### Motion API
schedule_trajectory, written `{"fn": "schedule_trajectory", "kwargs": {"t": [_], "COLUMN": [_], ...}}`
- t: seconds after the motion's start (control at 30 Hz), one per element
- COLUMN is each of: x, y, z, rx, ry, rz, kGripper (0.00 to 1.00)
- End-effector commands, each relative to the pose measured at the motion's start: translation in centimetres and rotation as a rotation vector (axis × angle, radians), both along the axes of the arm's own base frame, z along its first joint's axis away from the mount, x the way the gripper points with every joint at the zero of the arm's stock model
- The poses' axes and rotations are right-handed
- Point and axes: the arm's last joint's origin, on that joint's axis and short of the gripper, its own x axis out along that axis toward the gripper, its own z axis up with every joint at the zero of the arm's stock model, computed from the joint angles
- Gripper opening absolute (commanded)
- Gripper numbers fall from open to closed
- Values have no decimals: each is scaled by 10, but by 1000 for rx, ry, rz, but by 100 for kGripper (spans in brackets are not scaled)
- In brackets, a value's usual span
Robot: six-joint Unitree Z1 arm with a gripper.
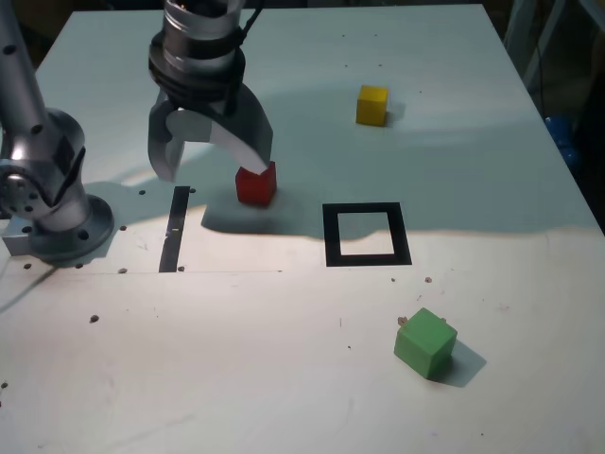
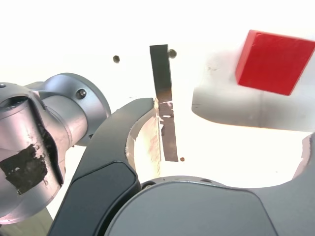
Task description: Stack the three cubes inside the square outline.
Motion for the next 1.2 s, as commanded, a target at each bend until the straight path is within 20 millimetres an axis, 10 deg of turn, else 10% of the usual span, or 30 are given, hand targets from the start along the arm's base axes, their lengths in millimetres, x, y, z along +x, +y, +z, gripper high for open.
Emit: {"fn": "schedule_trajectory", "kwargs": {"t": [0.0,0.63,1.17], "x": [8,57,55], "y": [3,55,56], "z": [-3,-60,-68], "rx": [-6,-50,-24], "ry": [9,78,77], "rz": [1,44,80], "kGripper": [99,91,31]}}
